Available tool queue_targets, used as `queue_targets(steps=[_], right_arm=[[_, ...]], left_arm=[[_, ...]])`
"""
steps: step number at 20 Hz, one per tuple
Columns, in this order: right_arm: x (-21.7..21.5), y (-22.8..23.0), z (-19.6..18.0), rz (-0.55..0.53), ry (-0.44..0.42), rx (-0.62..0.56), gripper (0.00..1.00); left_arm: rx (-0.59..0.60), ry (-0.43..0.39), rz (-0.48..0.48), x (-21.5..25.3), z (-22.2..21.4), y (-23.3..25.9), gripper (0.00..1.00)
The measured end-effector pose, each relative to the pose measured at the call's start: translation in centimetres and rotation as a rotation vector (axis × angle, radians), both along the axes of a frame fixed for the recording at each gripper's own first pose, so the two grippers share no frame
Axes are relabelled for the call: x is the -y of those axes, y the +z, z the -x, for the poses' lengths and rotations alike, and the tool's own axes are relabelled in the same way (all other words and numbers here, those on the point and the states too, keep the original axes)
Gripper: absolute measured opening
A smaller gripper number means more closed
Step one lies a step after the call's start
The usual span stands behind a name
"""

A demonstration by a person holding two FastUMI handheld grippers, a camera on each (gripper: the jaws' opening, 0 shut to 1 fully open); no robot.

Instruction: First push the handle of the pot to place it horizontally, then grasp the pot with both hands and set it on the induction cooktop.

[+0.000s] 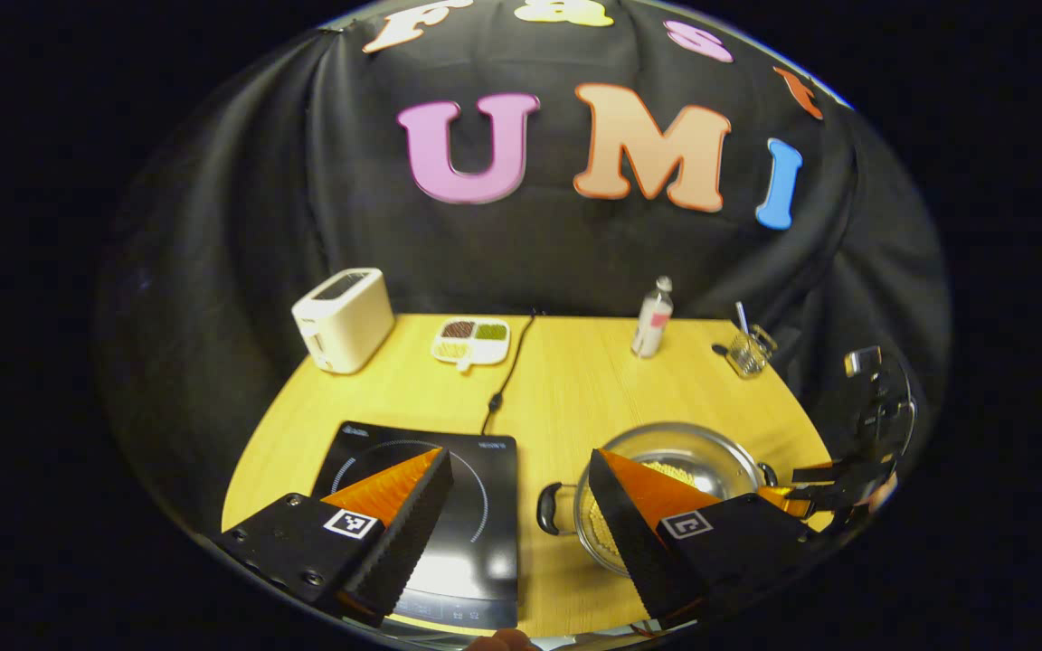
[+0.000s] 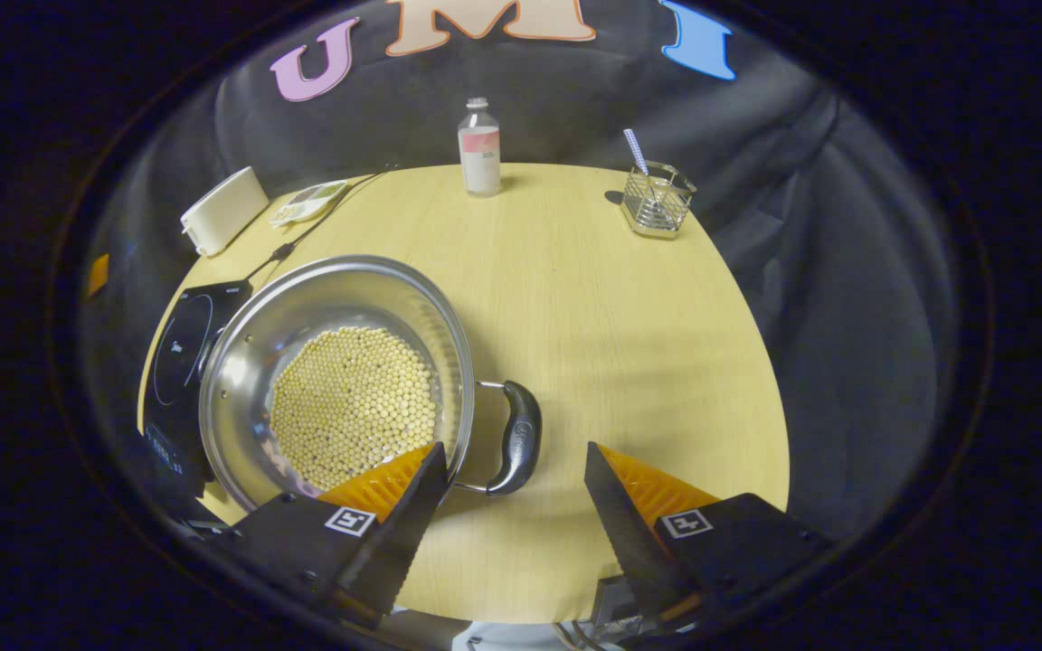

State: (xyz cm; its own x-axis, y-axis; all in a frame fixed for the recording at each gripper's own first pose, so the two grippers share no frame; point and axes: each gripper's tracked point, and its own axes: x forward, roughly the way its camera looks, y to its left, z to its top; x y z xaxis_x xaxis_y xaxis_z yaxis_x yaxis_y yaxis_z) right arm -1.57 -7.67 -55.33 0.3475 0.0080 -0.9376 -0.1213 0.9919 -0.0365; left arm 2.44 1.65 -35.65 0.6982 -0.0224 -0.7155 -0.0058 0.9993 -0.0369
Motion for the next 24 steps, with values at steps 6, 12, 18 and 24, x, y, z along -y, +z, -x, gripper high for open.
queue_targets(steps=[6,12,18,24], right_arm=[[-0.4,-0.9,0.4,-0.015,-0.032,-0.015,0.99],[-0.3,-1.1,0.3,-0.013,-0.04,-0.024,1.0],[-0.5,-1.7,0.1,-0.009,-0.025,-0.037,0.99],[-0.6,-2.6,-0.3,-0.005,-0.02,-0.053,1.0]], left_arm=[[-0.22,-0.045,0.057,2.2,1.6,-8.4,0.99],[-0.31,-0.059,0.062,3.0,1.8,-12.8,1.0],[-0.365,-0.028,0.106,3.9,2.2,-14.6,0.98],[-0.433,-0.002,0.135,4.3,2.5,-16.4,0.97]])
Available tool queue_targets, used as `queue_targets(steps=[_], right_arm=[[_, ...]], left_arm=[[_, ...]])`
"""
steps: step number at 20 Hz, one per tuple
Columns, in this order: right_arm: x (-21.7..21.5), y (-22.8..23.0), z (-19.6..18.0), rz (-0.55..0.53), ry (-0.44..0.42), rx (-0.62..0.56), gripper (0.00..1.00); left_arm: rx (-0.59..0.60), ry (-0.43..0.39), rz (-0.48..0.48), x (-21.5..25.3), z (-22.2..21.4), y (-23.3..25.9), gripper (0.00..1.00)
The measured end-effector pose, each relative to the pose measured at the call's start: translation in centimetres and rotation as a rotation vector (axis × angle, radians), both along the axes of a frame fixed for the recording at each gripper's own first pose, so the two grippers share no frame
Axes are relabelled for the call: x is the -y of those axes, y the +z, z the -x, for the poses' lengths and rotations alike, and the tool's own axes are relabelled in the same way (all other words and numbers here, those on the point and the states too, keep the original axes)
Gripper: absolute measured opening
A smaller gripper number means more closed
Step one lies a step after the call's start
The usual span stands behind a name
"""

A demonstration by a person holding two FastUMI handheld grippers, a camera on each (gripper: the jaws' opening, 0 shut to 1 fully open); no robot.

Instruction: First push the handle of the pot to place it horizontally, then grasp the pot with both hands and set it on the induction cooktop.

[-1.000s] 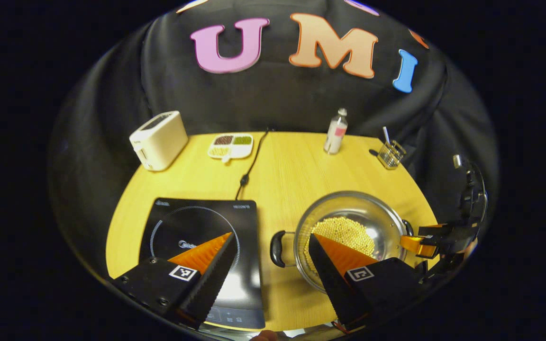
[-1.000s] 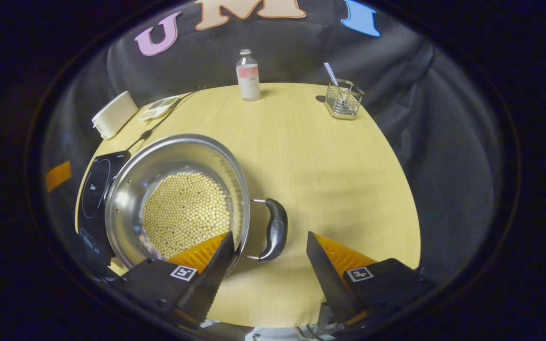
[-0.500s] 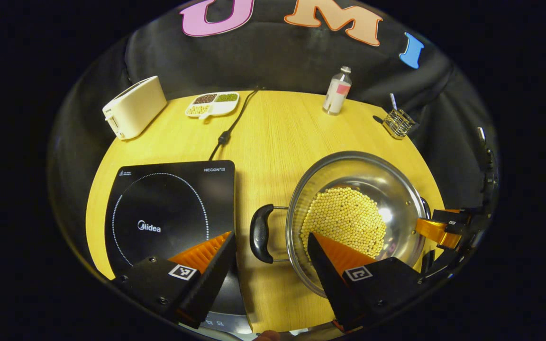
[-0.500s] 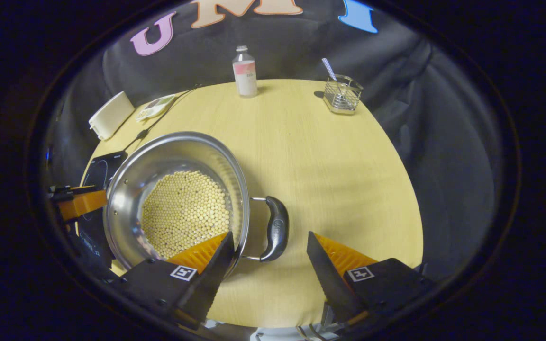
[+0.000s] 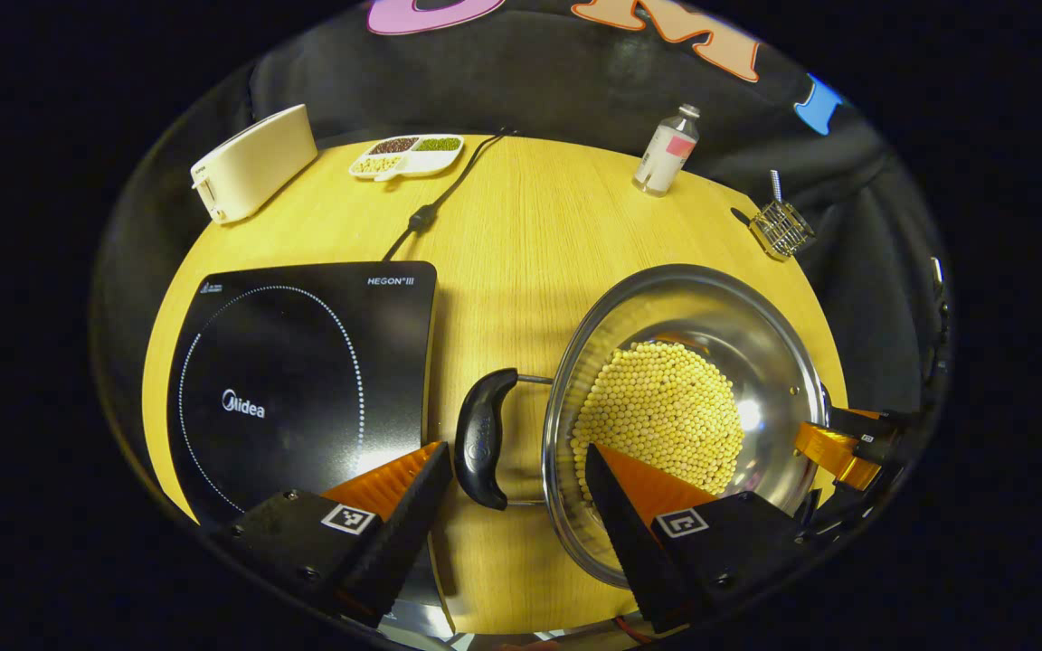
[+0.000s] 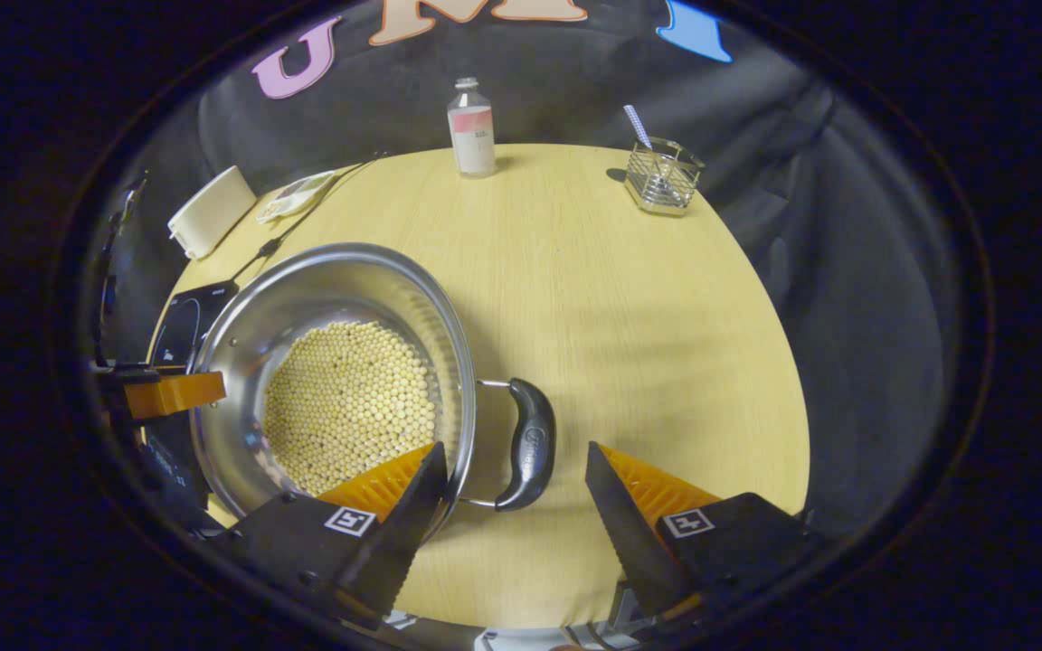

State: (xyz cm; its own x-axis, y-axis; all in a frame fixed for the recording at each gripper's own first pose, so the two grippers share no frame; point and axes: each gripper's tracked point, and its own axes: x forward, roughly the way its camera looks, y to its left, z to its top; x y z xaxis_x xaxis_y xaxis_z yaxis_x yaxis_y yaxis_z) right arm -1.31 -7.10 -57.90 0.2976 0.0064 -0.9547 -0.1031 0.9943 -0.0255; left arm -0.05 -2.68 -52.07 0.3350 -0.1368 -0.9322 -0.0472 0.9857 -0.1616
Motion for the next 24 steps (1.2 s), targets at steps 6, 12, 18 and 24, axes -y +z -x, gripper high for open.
queue_targets(steps=[6,12,18,24], right_arm=[[0.1,-1.5,-0.1,-0.009,-0.031,-0.032,1.0],[-0.8,-3.0,0.3,-0.055,-0.084,-0.072,0.96],[-1.5,-2.9,0.5,-0.092,-0.154,-0.104,0.62],[-1.4,-2.4,1.0,-0.088,-0.163,-0.077,0.58]], left_arm=[[-0.038,-0.002,0.005,0.5,0.1,-1.1,0.96],[-0.068,0.007,-0.027,-0.1,0.3,-2.1,0.94],[-0.071,0.026,-0.014,-0.5,0.3,-2.2,0.7],[-0.061,0.022,-0.012,-0.3,0.3,-1.9,0.68]])
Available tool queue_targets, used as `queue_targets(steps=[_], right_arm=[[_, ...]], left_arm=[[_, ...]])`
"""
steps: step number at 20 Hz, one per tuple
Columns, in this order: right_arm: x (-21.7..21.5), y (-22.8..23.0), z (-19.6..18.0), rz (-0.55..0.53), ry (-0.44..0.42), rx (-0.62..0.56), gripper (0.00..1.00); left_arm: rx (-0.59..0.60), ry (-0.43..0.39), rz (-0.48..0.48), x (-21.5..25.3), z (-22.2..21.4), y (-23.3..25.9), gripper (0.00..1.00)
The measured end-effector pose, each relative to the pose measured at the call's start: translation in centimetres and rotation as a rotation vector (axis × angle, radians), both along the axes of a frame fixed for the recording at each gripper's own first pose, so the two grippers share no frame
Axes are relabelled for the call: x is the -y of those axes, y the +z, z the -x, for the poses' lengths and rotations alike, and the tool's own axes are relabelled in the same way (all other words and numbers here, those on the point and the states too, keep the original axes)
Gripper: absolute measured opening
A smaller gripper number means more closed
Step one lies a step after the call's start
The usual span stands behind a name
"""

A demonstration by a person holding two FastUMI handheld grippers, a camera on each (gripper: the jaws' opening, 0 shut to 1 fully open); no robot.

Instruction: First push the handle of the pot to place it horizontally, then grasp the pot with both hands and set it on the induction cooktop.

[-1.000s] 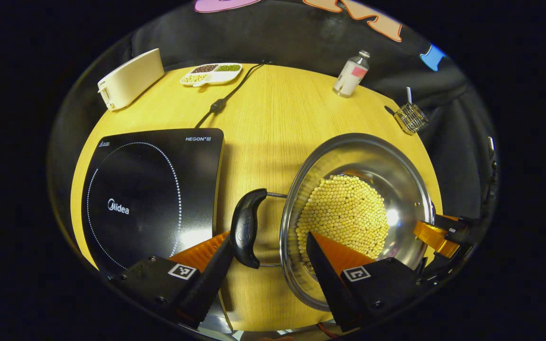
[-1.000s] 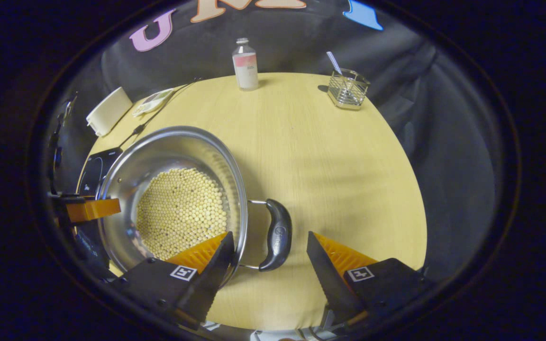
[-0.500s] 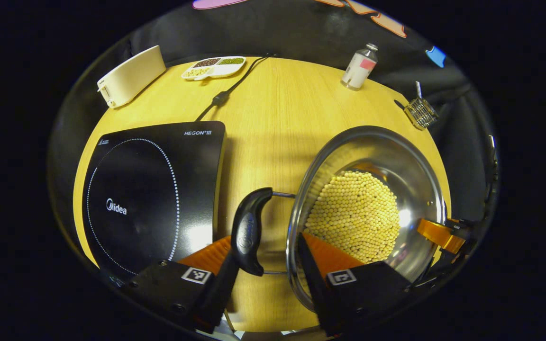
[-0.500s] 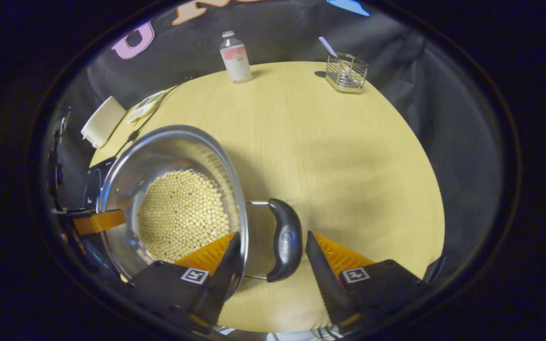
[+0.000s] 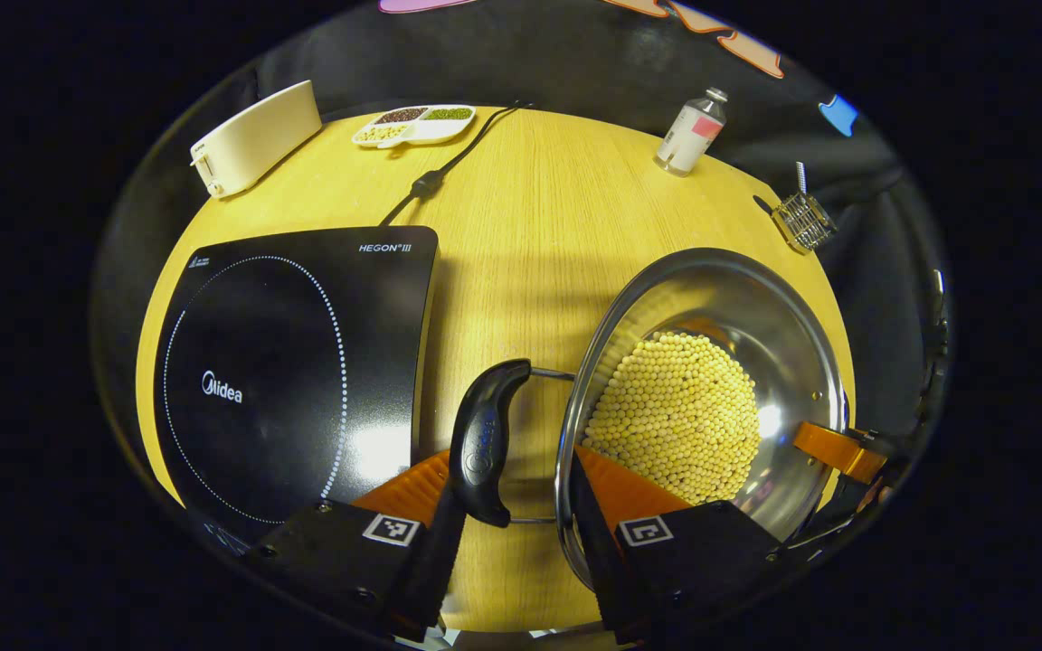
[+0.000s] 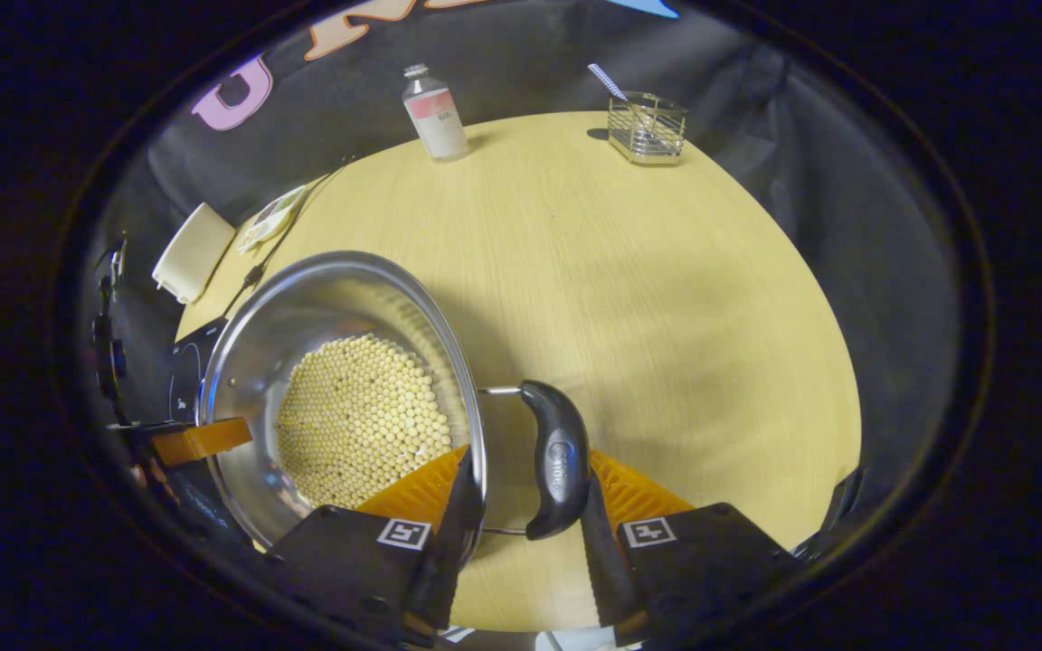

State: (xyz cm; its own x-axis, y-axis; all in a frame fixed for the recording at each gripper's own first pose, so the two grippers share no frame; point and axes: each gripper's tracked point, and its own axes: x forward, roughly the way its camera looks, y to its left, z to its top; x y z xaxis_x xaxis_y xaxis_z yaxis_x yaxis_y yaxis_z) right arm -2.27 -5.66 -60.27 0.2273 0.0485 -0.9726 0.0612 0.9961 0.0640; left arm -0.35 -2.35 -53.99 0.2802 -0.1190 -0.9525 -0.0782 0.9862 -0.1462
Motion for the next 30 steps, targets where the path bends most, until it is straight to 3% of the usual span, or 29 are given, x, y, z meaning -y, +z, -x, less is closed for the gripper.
queue_targets(steps=[1,2,5,6,8,9,12,13,19,22,23,25,30], right_arm=[[0.1,0.3,-0.1,0.001,-0.007,0.008,0.63],[0.1,0.4,-0.1,0.001,-0.014,0.015,0.58],[0.0,1.0,0.0,0.003,-0.016,0.024,0.62],[0.0,1.1,0.0,0.005,-0.021,0.029,0.58],[-0.1,1.8,-0.3,-0.002,-0.044,0.049,0.58],[-0.2,1.4,-0.3,-0.004,-0.043,0.044,0.51],[-0.4,1.9,-0.1,0.004,-0.037,0.069,0.56],[-0.5,2.3,-0.1,0.006,-0.034,0.084,0.51],[-1.6,4.3,-1.0,0.005,-0.032,0.128,0.51],[-2.8,5.6,-1.9,-0.001,-0.03,0.155,0.51],[-3.3,6.0,-2.3,-0.003,-0.029,0.164,0.56],[-4.6,6.7,-3.0,-0.009,-0.019,0.184,0.51],[-9.4,8.1,-3.6,-0.034,0.017,0.21,0.51]], left_arm=[[0.01,-0.007,-0.004,0.0,-0.2,0.2,0.68],[0.022,-0.019,-0.012,0.0,-0.3,0.5,0.68],[0.056,-0.054,-0.035,-0.1,-1.0,1.2,0.65],[0.067,-0.061,-0.037,-0.1,-1.2,1.5,0.65],[0.098,-0.069,-0.034,-0.2,-1.6,1.8,0.67],[0.107,-0.069,-0.029,-0.2,-1.7,1.9,0.66],[0.112,-0.06,-0.02,-0.3,-1.5,2.0,0.63],[0.121,-0.058,-0.016,-0.4,-1.5,2.1,0.63],[0.173,-0.063,-0.02,-1.4,-2.4,3.8,0.63],[0.204,-0.057,-0.024,-2.5,-3.0,5.1,0.65],[0.216,-0.056,-0.027,-3.0,-3.2,5.6,0.63],[0.231,-0.047,-0.03,-4.1,-3.4,6.4,0.63],[0.252,0.0,-0.05,-8.7,-3.2,7.7,0.63]])
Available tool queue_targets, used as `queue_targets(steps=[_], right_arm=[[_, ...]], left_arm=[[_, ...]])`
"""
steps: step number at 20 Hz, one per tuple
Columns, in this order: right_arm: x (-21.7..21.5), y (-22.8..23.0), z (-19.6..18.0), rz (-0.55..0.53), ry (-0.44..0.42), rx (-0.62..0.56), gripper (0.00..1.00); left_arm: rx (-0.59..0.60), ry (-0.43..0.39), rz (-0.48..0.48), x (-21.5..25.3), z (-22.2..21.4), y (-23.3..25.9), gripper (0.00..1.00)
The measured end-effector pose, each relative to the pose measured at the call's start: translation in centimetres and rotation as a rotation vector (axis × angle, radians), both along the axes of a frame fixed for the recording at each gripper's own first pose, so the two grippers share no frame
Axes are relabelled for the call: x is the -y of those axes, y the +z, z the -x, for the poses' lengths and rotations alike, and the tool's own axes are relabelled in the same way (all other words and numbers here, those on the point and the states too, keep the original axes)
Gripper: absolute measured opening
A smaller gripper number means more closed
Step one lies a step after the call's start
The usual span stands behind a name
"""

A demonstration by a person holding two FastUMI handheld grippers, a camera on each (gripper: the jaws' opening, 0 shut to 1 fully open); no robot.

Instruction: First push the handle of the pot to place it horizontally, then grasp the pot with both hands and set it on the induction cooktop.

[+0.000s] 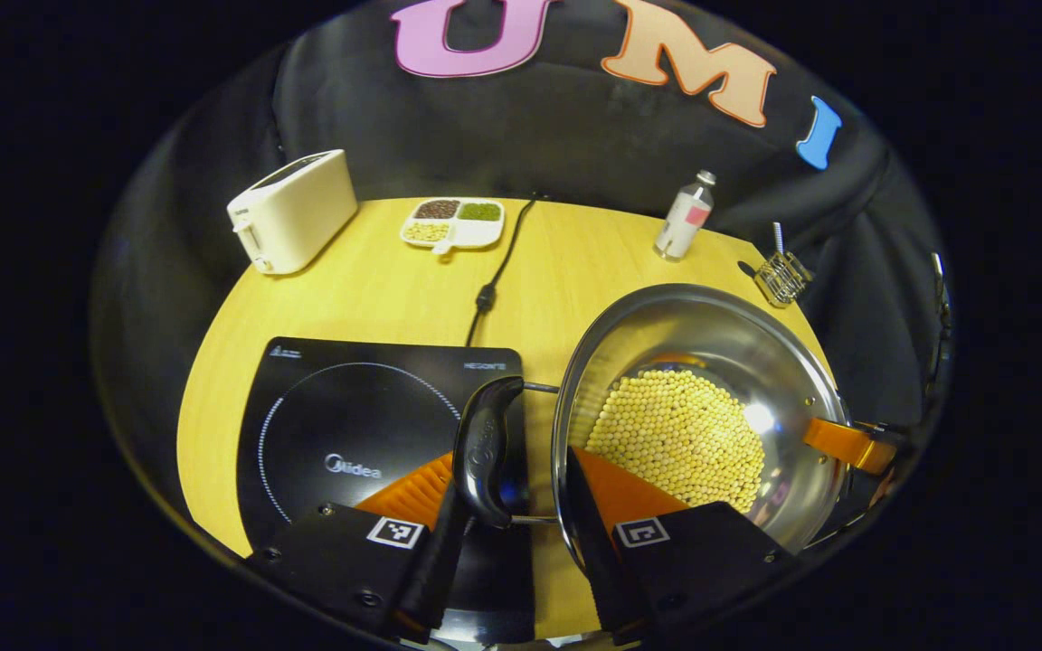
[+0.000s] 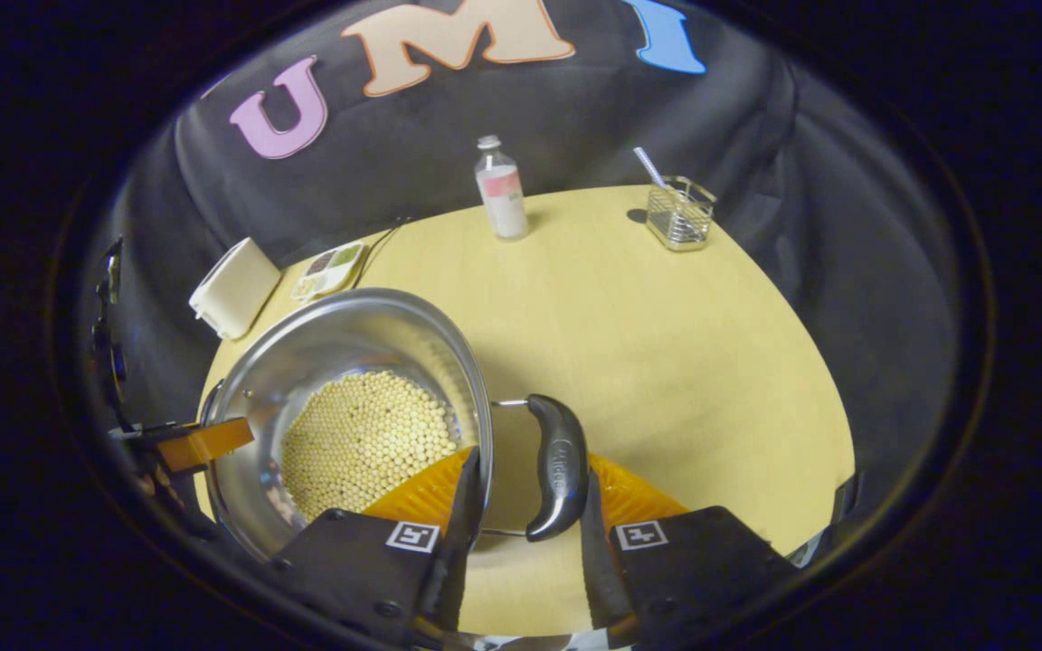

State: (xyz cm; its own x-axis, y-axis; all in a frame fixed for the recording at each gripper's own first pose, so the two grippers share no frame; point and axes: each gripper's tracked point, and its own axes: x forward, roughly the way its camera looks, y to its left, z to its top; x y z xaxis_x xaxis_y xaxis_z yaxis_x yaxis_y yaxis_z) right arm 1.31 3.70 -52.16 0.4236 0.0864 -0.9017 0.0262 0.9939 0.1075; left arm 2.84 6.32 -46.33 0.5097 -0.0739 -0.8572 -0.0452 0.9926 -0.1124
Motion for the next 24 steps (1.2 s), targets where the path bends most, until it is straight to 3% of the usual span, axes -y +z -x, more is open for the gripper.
queue_targets(steps=[14,16,18,24], right_arm=[[-16.9,-1.2,1.1,-0.081,0.153,-0.026,0.51],[-18.6,-1.3,1.1,-0.084,0.168,-0.03,0.55],[-19.9,-1.5,1.3,-0.086,0.176,-0.036,0.51],[-21.9,-1.9,1.3,-0.074,0.178,-0.049,0.51]], left_arm=[[-0.019,0.173,-0.062,-15.1,4.3,0.7,0.65],[-0.023,0.192,-0.062,-16.7,4.8,0.6,0.63],[-0.029,0.204,-0.06,-17.9,5.1,0.2,0.63],[-0.033,0.202,-0.052,-19.7,4.9,-0.5,0.63]])
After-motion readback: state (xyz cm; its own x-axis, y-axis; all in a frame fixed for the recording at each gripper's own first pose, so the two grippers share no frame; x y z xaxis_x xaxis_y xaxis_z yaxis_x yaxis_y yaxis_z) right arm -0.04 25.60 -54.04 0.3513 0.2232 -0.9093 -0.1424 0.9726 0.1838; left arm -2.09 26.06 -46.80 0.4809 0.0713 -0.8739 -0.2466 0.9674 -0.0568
